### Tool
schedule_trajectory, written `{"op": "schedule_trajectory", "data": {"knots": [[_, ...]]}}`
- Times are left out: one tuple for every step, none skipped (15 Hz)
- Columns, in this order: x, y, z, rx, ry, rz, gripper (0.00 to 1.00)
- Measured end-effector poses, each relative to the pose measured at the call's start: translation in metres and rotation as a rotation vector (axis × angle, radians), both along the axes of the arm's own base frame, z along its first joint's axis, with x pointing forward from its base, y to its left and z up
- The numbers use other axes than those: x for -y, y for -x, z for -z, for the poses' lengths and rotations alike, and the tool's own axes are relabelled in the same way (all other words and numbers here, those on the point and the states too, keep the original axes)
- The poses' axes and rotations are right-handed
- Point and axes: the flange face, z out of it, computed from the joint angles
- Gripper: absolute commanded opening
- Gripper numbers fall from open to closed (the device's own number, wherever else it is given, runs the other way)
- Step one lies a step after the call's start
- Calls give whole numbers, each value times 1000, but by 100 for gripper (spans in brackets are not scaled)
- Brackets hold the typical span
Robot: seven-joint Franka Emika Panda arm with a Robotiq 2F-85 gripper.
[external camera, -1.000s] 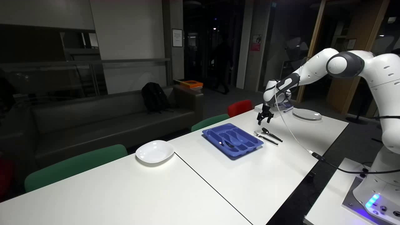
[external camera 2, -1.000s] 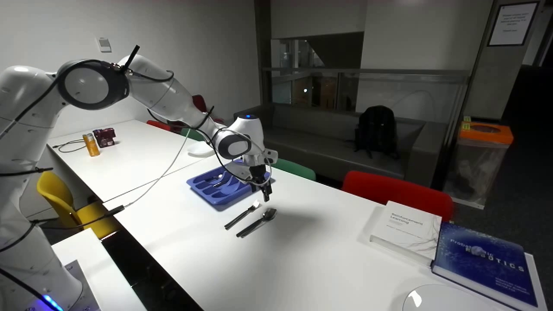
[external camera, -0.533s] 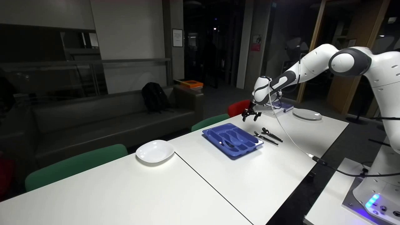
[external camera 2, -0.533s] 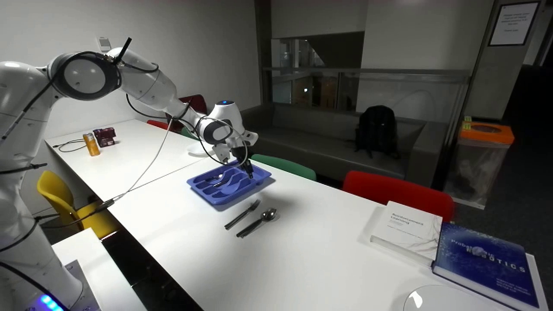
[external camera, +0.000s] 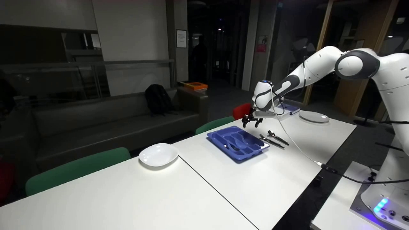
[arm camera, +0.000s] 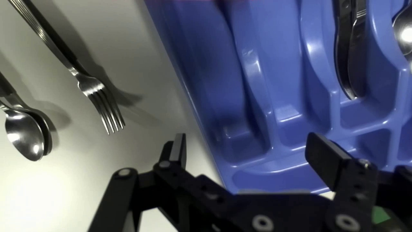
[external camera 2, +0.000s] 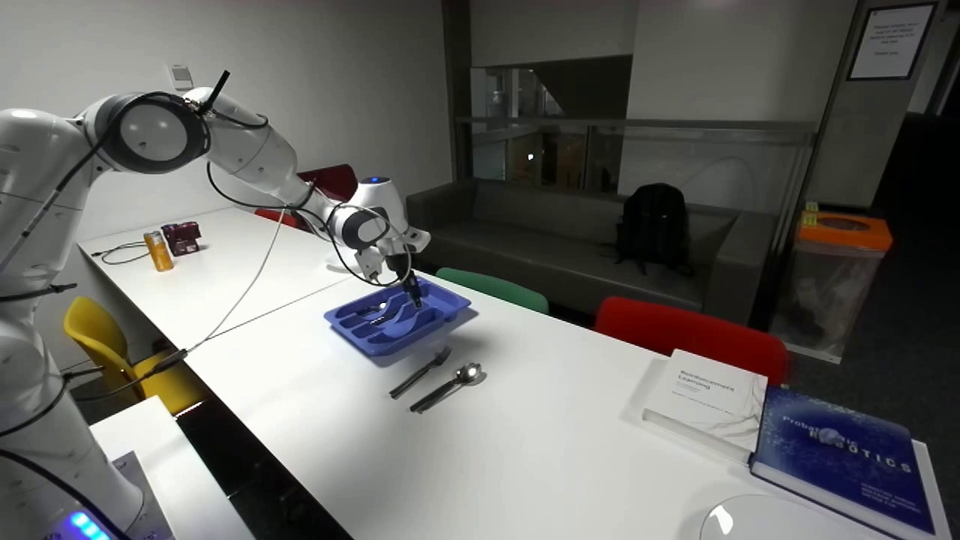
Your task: Pick the cutlery in the rack and put them on the table
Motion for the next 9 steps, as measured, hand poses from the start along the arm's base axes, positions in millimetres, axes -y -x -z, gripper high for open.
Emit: {"op": "schedule_trajectory", "data": {"knots": [[2, 0, 0, 0, 0, 2, 100], [3, 0, 0, 0, 1, 4, 100], [3, 0, 0, -1, 1, 5, 100], [4, 0, 1, -2, -1, 16, 100], [4, 0, 3, -4, -3, 35, 100], [3, 1, 5, -7, -7, 52, 100], [-1, 1, 9, -10, -10, 64, 100], [-6, 1, 13, -13, -12, 72, 100], [-14, 2, 18, -15, -13, 77, 100]]}}
